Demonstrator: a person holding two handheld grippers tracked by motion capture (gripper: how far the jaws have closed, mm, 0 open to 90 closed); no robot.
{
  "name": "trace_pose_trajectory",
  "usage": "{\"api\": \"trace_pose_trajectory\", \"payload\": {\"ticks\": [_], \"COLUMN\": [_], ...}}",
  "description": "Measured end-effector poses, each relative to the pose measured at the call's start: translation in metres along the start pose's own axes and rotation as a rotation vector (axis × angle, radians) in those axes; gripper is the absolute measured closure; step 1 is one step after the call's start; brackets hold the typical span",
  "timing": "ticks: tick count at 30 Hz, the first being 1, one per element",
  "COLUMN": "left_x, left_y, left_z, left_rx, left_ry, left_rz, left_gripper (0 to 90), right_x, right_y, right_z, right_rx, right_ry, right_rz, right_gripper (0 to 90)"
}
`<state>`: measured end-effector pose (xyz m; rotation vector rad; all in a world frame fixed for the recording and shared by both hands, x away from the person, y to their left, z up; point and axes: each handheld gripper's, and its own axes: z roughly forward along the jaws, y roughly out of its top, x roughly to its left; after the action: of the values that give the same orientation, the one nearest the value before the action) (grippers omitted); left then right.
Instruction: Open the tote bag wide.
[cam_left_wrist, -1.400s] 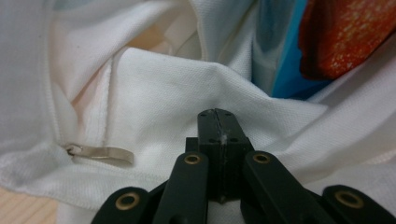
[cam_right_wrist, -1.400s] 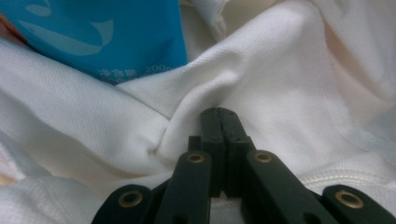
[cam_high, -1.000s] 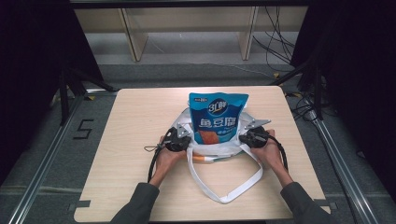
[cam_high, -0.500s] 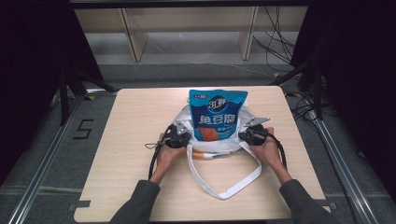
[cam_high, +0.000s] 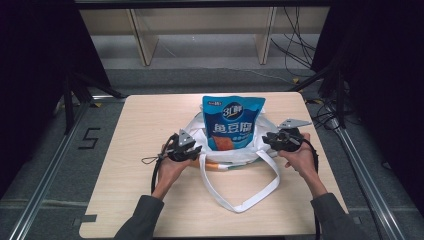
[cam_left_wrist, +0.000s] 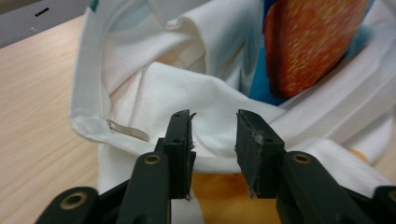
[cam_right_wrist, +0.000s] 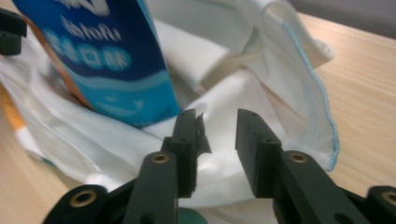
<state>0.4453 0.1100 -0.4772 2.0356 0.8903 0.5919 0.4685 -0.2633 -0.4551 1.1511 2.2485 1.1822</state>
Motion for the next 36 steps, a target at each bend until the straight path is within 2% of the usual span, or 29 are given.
{"api": "trace_pose_trajectory", "payload": {"ticks": [1,2,4,5,6,9,11,13,14,15,16,17,18,19,20,22,23,24,25,26,27,28,29,30,31,32,33,35,36], "left_x": [-0.001,-0.002,-0.007,-0.009,-0.014,-0.02,-0.021,-0.023,-0.022,-0.024,-0.023,-0.025,-0.023,-0.024,-0.025,-0.026,-0.025,-0.027,-0.026,-0.026,-0.025,-0.025,-0.024,-0.024,-0.023,-0.023,-0.022,-0.022,-0.022], "left_y": [0.001,0.002,0.004,0.006,0.008,0.01,0.011,0.01,0.009,0.008,0.008,0.006,0.005,0.005,0.003,0.002,0.001,0.0,-0.001,-0.002,-0.002,-0.004,-0.005,-0.007,-0.008,-0.01,-0.012,-0.014,-0.016], "left_z": [-0.004,-0.008,-0.016,-0.021,-0.026,-0.035,-0.04,-0.043,-0.045,-0.045,-0.046,-0.047,-0.048,-0.048,-0.049,-0.05,-0.052,-0.053,-0.053,-0.054,-0.055,-0.055,-0.056,-0.056,-0.056,-0.056,-0.057,-0.057,-0.057], "left_rx": [-0.028,-0.032,-0.052,-0.05,-0.061,-0.077,-0.076,-0.095,-0.091,-0.096,-0.09,-0.086,-0.075,-0.085,-0.077,-0.084,-0.071,-0.074,-0.074,-0.075,-0.064,-0.075,-0.076,-0.08,-0.073,-0.073,-0.067,-0.058,-0.051], "left_ry": [-0.014,-0.027,-0.059,-0.06,-0.055,-0.066,-0.063,-0.071,-0.066,-0.075,-0.075,-0.077,-0.09,-0.094,-0.102,-0.12,-0.114,-0.114,-0.124,-0.119,-0.116,-0.116,-0.121,-0.123,-0.123,-0.125,-0.127,-0.119,-0.119], "left_rz": [-0.023,-0.039,-0.067,-0.042,-0.034,-0.029,-0.003,-0.032,-0.02,-0.048,-0.043,-0.068,-0.054,-0.074,-0.103,-0.106,-0.084,-0.103,-0.092,-0.096,-0.077,-0.097,-0.097,-0.11,-0.109,-0.133,-0.14,-0.132,-0.12], "left_gripper": [62.5,60.2,57.3,57.3,55.6,49.2,46.1,43.2,41.7,40.2,38.7,36.5,35.0,33.2,32.0,30.9,30.1,29.3,28.6,27.7,27.7,27.5,27.2,27.1,27.0,26.9,26.8,26.5,26.4], "right_x": [0.0,0.002,0.005,0.005,0.006,0.009,0.009,0.011,0.014,0.015,0.013,0.015,0.017,0.018,0.02,0.021,0.021,0.023,0.024,0.025,0.025,0.026,0.028,0.026,0.03,0.03,0.03,0.032,0.032], "right_y": [0.001,0.002,0.002,0.002,0.002,0.003,0.004,0.004,0.003,0.003,0.003,0.002,0.001,0.001,0.0,0.0,-0.001,-0.001,-0.002,-0.003,-0.003,-0.003,-0.004,-0.004,-0.006,-0.006,-0.007,-0.009,-0.009], "right_z": [-0.004,-0.008,-0.014,-0.014,-0.016,-0.023,-0.028,-0.031,-0.032,-0.033,-0.033,-0.034,-0.034,-0.035,-0.034,-0.036,-0.036,-0.036,-0.038,-0.037,-0.037,-0.038,-0.038,-0.039,-0.039,-0.039,-0.039,-0.039,-0.039], "right_rx": [-0.01,-0.027,-0.022,-0.022,-0.022,-0.038,-0.053,-0.056,-0.051,-0.042,-0.051,-0.05,-0.043,-0.031,-0.046,-0.03,-0.04,-0.041,-0.029,-0.042,-0.042,-0.027,-0.033,-0.039,-0.029,-0.027,-0.027,-0.021,-0.022], "right_ry": [0.009,0.003,0.002,0.002,0.001,0.003,-0.001,-0.004,0.002,0.01,0.003,0.004,0.005,0.016,0.009,0.013,0.007,0.009,0.015,0.015,0.015,0.018,0.015,0.008,0.012,0.014,0.009,0.009,0.009], "right_rz": [0.0,-0.012,-0.016,-0.016,-0.026,-0.024,-0.057,-0.053,-0.027,-0.02,-0.041,-0.043,-0.03,-0.031,-0.03,-0.035,-0.044,-0.041,-0.043,-0.057,-0.057,-0.05,-0.046,-0.081,-0.047,-0.048,-0.067,-0.058,-0.068], "right_gripper": [66.3,63.5,60.8,60.8,58.9,53.3,50.4,47.4,46.4,45.4,44.8,44.2,43.7,43.0,42.5,41.3,40.8,40.4,40.0,39.7,39.7,39.5,39.2,38.7,38.0,37.5,36.8,35.7,34.7]}}
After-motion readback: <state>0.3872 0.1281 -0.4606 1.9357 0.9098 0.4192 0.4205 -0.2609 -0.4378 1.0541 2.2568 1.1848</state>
